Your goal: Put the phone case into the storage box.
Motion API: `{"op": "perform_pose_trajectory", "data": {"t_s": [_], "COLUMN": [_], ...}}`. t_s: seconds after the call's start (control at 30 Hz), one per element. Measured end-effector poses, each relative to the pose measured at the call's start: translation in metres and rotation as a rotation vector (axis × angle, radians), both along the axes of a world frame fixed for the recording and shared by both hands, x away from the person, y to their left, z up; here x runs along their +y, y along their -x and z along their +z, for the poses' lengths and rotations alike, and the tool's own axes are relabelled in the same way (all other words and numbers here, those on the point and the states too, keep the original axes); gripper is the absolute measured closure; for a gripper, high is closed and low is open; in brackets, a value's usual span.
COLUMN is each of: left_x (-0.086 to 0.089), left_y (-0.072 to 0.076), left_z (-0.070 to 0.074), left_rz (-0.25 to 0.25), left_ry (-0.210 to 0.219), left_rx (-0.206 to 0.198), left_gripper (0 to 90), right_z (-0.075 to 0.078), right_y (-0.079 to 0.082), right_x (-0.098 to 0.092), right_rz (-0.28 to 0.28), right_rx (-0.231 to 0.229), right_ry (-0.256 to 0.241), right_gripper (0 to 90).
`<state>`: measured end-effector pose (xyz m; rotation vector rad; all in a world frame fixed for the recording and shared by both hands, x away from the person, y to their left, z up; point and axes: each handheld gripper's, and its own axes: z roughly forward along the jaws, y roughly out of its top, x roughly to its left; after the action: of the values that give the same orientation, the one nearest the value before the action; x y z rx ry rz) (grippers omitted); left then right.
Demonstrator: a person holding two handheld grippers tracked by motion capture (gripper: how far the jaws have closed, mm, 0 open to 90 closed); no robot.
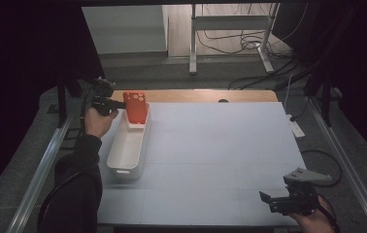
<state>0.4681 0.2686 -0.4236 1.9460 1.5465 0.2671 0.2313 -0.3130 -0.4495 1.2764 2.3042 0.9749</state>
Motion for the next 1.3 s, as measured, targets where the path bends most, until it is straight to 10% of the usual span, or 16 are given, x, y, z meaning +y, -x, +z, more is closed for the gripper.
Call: {"op": "perform_pose_trajectory", "data": {"t_s": [0.7,1.3], "left_x": [-0.006,-0.004], "left_y": [-0.004,-0.003], "left_z": [-0.022,-0.016], "left_rz": [0.037,-0.005], "left_ry": [-0.011,0.029], "left_rx": [0.039,-0.032], "left_gripper": [88.4,69.5], "right_z": [0.0,0.0], "right_y": [0.0,-0.001], "right_x": [0.001,0.001], "right_rz": [0.002,0.006], "right_rx": [0.005,0.007], "right_ry": [0.002,0.004], "right_gripper": [0.0,0.0]}}
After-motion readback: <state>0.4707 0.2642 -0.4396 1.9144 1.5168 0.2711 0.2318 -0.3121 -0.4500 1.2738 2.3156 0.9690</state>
